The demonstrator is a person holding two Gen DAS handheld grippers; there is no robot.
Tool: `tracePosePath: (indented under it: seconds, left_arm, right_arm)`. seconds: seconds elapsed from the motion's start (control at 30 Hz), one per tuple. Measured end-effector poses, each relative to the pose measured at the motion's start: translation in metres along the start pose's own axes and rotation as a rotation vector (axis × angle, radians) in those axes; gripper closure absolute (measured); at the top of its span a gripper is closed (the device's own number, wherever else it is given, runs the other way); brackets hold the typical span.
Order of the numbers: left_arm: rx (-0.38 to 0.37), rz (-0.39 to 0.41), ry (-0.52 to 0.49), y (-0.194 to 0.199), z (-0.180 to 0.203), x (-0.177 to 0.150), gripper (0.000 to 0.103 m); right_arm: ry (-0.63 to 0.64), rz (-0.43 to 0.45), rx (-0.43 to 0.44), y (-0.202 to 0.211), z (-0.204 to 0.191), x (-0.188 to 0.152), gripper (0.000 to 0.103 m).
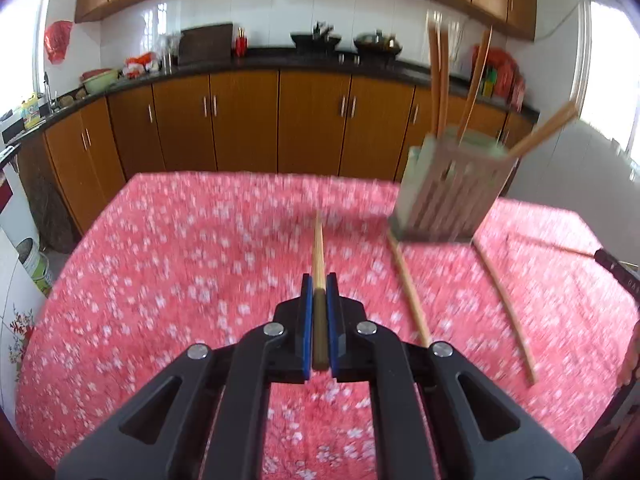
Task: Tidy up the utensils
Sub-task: 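Lift both held chopsticks upright with both grippers over the holder, then lower the chopsticks into the perforated holder and open both grippers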
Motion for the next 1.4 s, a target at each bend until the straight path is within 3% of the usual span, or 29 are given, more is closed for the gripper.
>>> tracePosePath:
  seconds: [0.23,0.67,0.87,1.13,1.4]
  left_arm:
    - [-0.009,0.133,0.077,0.031,-0.006,0.046,0.095]
    - [-0.001,0.17,0.058,0.037,-0.005,0.07,0.096]
    - [-0.051,0.214,0.048,0.054,0.006,0.09,0.096]
    - [-0.117,0.356,0.021,0.087,0.04,0.145,0.096]
    - [-0.094,0.487,-0.003,0.092,0.072,0.207,0.096]
  right_arm:
    - [-0.012,0.098,0.041,0.022,-0.007,0.029,0.095]
    - [-0.018,0.139,0.064,0.029,-0.018,0.039,0.095]
    - [-0.037,0.176,0.159,0.051,-0.035,0.063,0.095]
    - [-0.028,0.284,0.329,0.087,-0.08,0.104,0.095]
    - [0.019,0.366,0.348,0.083,-0.114,0.127,0.095]
Point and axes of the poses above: each gripper's, at about its wrist camera, not at the fingertips, and y roughly against the way its jaws point, z to its right, x to its top, the point moved 4 cm from there along -y, roughly the way its jaws point, and after that the axes turned 12 degrees about -y, right-handed, at the moved point
